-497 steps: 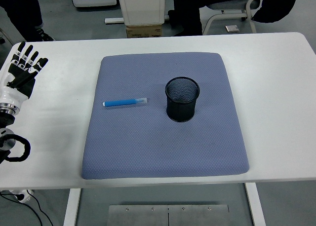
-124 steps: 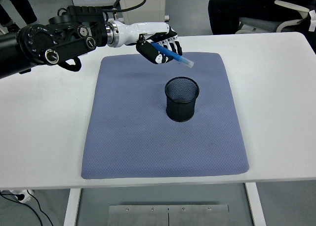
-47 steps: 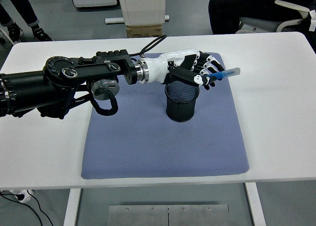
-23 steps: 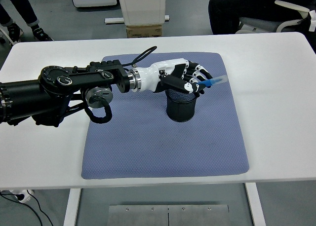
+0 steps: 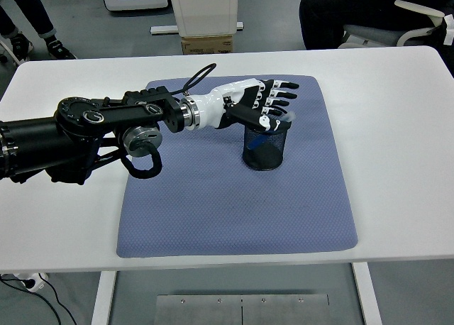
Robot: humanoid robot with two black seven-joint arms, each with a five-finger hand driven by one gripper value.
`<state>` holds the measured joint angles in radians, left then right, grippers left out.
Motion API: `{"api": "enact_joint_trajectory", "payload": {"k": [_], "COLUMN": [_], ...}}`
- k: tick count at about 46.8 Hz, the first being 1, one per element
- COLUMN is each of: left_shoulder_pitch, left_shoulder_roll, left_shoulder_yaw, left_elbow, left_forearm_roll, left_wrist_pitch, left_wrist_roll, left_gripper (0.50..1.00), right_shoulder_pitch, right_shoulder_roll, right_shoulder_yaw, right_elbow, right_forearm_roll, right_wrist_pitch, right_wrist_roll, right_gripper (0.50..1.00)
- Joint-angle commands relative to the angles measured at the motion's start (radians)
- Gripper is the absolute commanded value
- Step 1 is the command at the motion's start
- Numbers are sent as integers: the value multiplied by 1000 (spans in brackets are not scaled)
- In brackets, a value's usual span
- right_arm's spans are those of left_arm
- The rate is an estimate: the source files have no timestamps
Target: Left hand places marker in pen holder
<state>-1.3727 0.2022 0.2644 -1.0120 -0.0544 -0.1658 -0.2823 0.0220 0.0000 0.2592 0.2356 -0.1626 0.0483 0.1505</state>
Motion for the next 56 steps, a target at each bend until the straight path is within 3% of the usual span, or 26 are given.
{"api": "enact_joint_trajectory", "payload": {"k": [1,23,34,38,45,56], "left_shoulder_pitch": [-5,-59,-43,-11,56,309], "left_shoulder_roll": [11,52,195,239,247,258], "left_shoulder_yaw": [-1,-34,-36,-36,-66,-401], "left_elbow": [1,26,41,52,115,130], "left_forearm_roll": [-10,-55,-55,-50,-62,-78], "left_wrist_pitch": [0,-1,-9,-1,0,-4], "left_wrist_roll": [-1,-9,-11,-9,-11,-14], "left_gripper": [1000,1000,1000,1000,1000,1000], "right_shoulder_pitch": [1,-1,1,-1,-1,-1], "right_shoulder_roll": [0,0,0,0,0,0], "right_shoulder_yaw": [0,0,0,0,0,0], "right_elbow": [1,1,-1,1,-1,1], "right_forearm_roll": [0,0,0,0,0,0], "right_wrist_pitch": [-1,-1,1,1,1,-1], "right_wrist_roll": [0,0,0,1,1,0], "right_gripper": [1000,1000,1000,1000,1000,1000]}}
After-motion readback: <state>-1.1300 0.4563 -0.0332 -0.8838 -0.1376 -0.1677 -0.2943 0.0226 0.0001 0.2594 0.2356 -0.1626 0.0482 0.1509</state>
